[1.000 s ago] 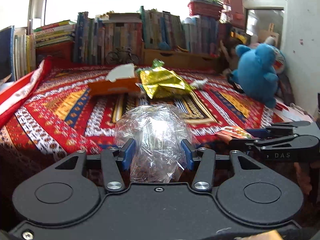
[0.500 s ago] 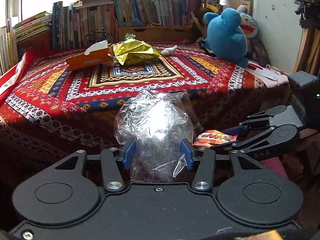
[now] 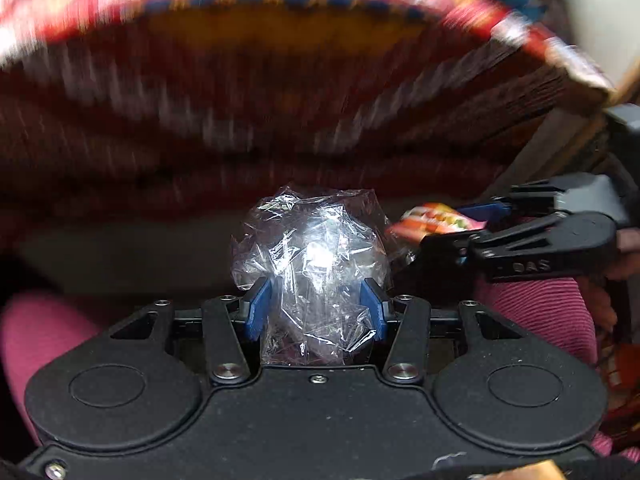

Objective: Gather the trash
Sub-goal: 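Carry both held wrappers down over the black trash bin, then open both grippers to drop the wrappers into the bin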

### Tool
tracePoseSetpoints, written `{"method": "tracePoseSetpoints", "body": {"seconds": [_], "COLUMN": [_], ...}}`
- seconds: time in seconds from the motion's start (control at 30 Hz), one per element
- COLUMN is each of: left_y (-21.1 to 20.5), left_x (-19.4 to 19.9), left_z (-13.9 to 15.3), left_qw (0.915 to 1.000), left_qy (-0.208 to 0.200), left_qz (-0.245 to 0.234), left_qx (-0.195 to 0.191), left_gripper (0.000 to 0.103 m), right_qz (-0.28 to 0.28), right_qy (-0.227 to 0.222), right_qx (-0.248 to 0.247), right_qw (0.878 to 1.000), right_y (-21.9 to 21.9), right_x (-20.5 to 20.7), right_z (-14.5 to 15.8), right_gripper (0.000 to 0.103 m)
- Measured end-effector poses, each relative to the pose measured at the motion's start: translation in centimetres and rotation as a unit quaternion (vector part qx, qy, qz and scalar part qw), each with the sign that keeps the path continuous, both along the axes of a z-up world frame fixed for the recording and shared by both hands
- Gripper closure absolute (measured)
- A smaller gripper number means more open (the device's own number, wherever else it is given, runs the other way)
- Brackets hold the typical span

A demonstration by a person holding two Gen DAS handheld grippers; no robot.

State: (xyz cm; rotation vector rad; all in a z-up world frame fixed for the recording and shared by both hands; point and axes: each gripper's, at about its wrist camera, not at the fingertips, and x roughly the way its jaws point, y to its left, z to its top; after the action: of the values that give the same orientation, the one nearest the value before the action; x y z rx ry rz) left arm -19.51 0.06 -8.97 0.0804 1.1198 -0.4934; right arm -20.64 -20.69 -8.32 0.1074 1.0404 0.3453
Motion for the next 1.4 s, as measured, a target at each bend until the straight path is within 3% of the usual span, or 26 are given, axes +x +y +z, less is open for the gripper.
{"method": "tracePoseSetpoints", "body": {"seconds": [0.3, 0.47, 0.87, 1.17, 1.4], "left_y": [-1.1, -1.2, -1.9, -2.0, -2.1], "left_x": [4.0, 5.0, 5.6, 5.5, 5.6], "left_z": [-10.5, -13.8, -17.6, -16.8, -16.8], "left_qw": [0.9898, 0.9822, 0.9777, 0.9774, 0.9768], "left_qy": [0.118, 0.157, 0.175, 0.178, 0.181], "left_qz": [0.069, 0.096, 0.100, 0.095, 0.094], "left_qx": [0.039, 0.039, 0.059, 0.062, 0.064], "left_gripper": [0.057, 0.056, 0.053, 0.048, 0.043], "right_qz": [-0.045, -0.060, -0.079, -0.080, -0.077], "right_qy": [0.081, 0.112, 0.147, 0.151, 0.153], "right_qx": [0.038, 0.050, 0.062, 0.059, 0.060], "right_qw": [0.995, 0.991, 0.984, 0.984, 0.983], "right_y": [-0.2, 0.2, 0.9, 1.3, 1.3], "right_x": [1.2, 1.6, 2.2, 2.5, 2.6], "right_z": [-6.1, -8.6, -10.9, -11.2, -11.4], "right_gripper": [0.049, 0.049, 0.047, 0.045, 0.034]}}
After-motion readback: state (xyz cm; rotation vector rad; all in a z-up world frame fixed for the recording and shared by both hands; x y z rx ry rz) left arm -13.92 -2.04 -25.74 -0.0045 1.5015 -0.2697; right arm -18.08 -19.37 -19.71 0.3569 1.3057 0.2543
